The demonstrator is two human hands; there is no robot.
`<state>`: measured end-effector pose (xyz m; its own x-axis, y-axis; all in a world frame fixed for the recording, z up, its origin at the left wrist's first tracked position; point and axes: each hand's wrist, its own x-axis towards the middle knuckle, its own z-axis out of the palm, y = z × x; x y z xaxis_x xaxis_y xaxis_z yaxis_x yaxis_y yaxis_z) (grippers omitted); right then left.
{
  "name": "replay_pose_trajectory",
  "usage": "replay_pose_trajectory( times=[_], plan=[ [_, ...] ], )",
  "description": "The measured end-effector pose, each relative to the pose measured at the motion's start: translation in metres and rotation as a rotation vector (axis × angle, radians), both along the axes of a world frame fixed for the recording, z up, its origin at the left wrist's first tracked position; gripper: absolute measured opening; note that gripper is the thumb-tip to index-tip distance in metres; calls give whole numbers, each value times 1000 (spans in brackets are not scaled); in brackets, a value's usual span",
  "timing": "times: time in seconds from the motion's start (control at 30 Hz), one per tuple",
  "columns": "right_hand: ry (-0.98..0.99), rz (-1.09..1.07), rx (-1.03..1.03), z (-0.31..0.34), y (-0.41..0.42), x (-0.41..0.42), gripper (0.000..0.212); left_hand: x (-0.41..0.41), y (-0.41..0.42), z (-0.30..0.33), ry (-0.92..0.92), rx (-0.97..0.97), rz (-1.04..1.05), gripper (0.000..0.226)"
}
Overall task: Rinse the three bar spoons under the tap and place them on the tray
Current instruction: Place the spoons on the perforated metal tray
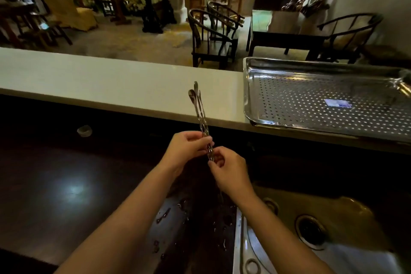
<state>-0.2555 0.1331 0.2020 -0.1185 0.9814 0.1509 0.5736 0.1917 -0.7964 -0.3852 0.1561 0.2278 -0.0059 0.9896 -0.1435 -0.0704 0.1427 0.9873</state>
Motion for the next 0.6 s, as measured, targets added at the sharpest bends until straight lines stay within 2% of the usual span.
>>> replay_pose_trajectory(
  times=[0.1,0.3,0.43,0.6],
  plan=[
    [33,-26,84,27,4,13,16,13,6,32,43,122,-26,8],
    [198,-22,131,74,7,64,16,55,12,77,108,246,-56,9],
    [233,-57,157,96,17,97,3,88,19,98,108,297,-74,9],
    [271,-66,154,114,30,137,2,122,33,115,77,293,-123,13]
  ],
)
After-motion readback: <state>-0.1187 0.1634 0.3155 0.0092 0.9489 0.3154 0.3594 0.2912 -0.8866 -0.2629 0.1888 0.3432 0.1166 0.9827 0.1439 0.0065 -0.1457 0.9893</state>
